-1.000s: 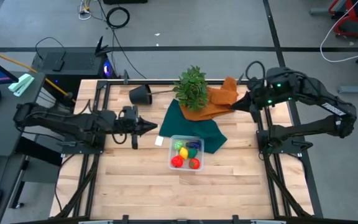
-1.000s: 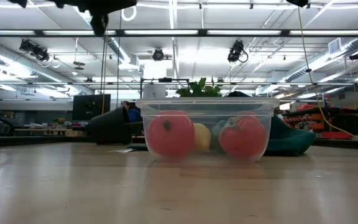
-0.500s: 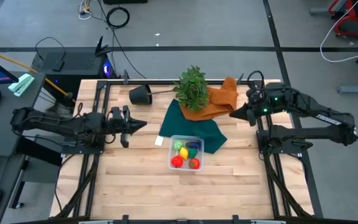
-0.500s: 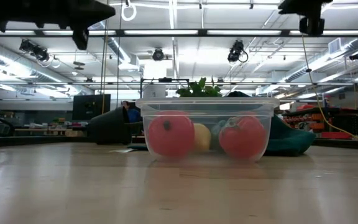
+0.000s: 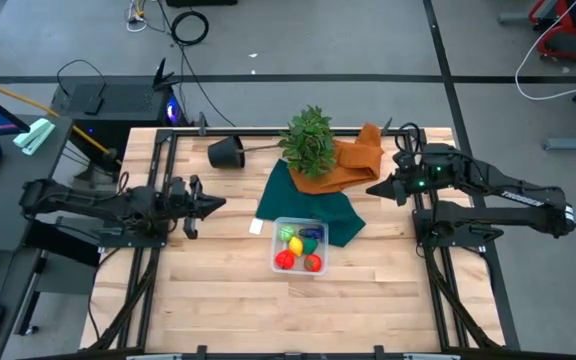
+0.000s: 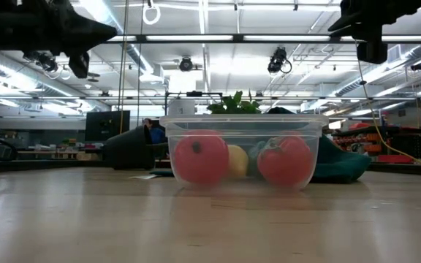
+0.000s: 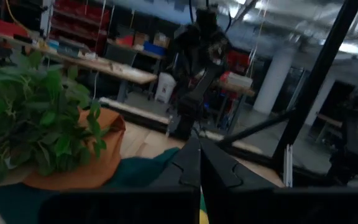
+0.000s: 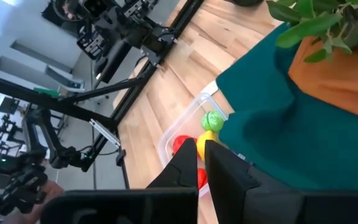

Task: Pick and placing Produce into tupperware
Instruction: Return to Home Position

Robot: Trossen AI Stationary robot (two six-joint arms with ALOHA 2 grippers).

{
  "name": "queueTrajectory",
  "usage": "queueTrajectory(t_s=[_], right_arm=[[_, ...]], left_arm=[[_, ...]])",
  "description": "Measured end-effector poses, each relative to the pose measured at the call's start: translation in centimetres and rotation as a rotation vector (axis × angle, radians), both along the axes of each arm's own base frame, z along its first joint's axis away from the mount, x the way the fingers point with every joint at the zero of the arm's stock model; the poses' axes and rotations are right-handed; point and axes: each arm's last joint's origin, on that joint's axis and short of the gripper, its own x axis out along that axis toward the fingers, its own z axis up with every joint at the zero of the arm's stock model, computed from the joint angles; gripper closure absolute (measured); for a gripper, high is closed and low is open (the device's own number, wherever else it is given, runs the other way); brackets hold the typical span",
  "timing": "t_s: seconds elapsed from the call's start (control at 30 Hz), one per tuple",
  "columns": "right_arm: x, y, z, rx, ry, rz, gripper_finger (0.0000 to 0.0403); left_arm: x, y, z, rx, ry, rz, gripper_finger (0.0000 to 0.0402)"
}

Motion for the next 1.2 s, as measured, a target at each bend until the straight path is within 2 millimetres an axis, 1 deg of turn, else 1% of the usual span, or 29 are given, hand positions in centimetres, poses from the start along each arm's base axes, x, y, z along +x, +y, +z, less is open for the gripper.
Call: queueTrajectory(t_s=[0.1,0.5,0.77,0.9,1.03,1.2], right_arm=[[-0.1,0.0,0.1,0.008,-0.006,-0.004,0.0403],[-0.4,0.1,0.2,0.043,-0.018,-0.023,0.0403],[-0.7,0.2,0.3,0.033,-0.031,-0.034,0.0403],[-1.9,0.6,0.9,0.010,-0.093,-0.036,0.0403],[-3.9,1.2,1.6,-0.059,-0.183,-0.096,0.0403],[-6.0,1.7,2.4,-0.135,-0.300,-0.132,0.0403]], left_arm=[[-0.5,0.1,-0.6,-0.004,-0.048,0.003,0.0396],[-1.5,0.2,-2.1,0.018,-0.071,0.012,0.0398],[-2.0,0.2,-1.7,0.046,-0.113,0.024,0.0397],[-2.1,0.2,-1.8,-0.001,-0.109,0.014,0.0394],[-1.9,0.2,-2.3,-0.102,-0.079,-0.007,0.0398],[-1.9,0.2,-2.4,-0.185,-0.074,-0.048,0.0387]])
